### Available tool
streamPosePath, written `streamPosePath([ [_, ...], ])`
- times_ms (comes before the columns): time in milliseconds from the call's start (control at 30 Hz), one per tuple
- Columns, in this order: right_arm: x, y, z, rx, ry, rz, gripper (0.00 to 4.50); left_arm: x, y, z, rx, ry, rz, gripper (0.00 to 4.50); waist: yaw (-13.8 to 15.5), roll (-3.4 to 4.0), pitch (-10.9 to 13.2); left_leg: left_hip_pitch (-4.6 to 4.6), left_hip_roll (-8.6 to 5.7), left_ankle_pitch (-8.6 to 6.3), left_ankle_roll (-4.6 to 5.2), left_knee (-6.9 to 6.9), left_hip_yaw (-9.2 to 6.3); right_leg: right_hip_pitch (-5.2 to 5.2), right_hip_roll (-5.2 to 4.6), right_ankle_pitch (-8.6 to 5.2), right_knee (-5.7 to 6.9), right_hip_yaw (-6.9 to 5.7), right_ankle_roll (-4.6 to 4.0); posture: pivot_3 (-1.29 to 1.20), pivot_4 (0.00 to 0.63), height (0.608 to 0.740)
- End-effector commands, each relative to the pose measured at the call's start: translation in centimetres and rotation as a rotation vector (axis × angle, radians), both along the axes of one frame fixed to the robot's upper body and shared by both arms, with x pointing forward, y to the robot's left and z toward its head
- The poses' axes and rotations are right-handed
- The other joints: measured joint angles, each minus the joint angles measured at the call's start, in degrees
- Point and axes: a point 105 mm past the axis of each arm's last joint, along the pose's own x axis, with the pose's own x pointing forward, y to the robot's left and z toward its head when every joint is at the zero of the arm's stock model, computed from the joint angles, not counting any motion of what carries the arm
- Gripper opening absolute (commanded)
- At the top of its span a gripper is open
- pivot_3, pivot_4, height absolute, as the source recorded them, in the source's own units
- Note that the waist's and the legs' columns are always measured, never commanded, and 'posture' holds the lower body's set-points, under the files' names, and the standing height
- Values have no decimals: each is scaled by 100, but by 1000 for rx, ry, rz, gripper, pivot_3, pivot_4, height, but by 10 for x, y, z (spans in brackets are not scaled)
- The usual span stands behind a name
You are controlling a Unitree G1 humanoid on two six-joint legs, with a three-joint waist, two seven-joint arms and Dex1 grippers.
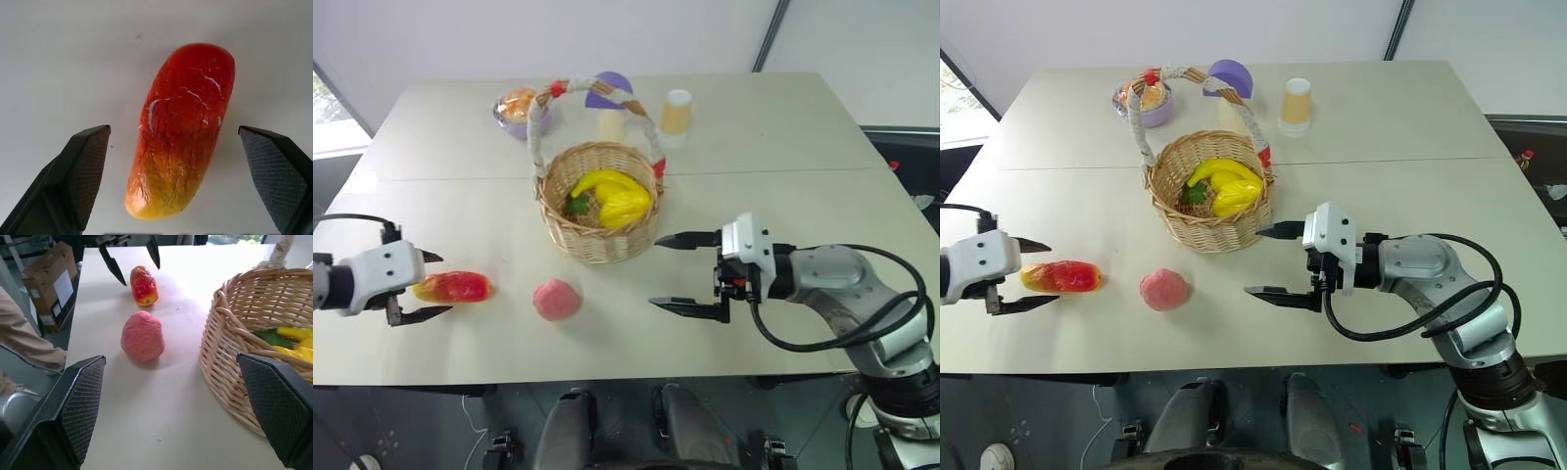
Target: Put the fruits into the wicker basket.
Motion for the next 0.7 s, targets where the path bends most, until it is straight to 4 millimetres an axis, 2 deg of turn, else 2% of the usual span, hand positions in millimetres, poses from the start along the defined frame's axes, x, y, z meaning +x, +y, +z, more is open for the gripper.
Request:
streamPosePath([
  [33,-6,9,10,37,-45,24,4471,9,1,-3,72,8,-42,4500,0,-2,1,0,1,0,0,0,1,0,4,1,1,0,1,0,150,740],
  [233,-2,15,10,59,-58,7,4471,20,-1,-16,100,32,-85,4500,-16,-3,0,1,5,0,1,8,24,-4,20,2,15,0,5,0,150,740],
  [333,1,15,11,69,-70,-8,4500,17,-2,-19,91,60,-113,3625,-9,-4,0,0,10,1,1,10,24,-8,24,2,19,1,5,0,150,740],
  [400,3,14,11,72,-79,-20,4500,19,0,-17,99,48,-104,2629,-8,-4,0,0,11,0,1,10,24,-8,25,2,21,1,5,0,150,740],
  [433,3,14,11,72,-84,-25,4500,21,1,-14,89,32,-92,2219,-6,-4,0,0,11,0,1,11,24,-8,25,2,21,1,5,0,150,740],
  [567,4,12,12,70,-94,-31,4500,23,2,4,-7,-29,-37,2219,-13,-4,0,0,14,1,1,15,24,-8,25,2,25,1,5,0,150,740],
  [633,5,11,12,67,-101,-35,4500,24,-8,22,-151,-82,-7,2219,-16,-5,0,0,17,1,1,16,24,-9,26,2,26,1,5,0,150,740],
  [700,7,8,14,64,-110,-43,4500,24,-30,54,-372,-152,-8,2219,-13,-5,0,-1,18,0,1,17,23,-9,25,2,26,1,5,0,150,740],
])
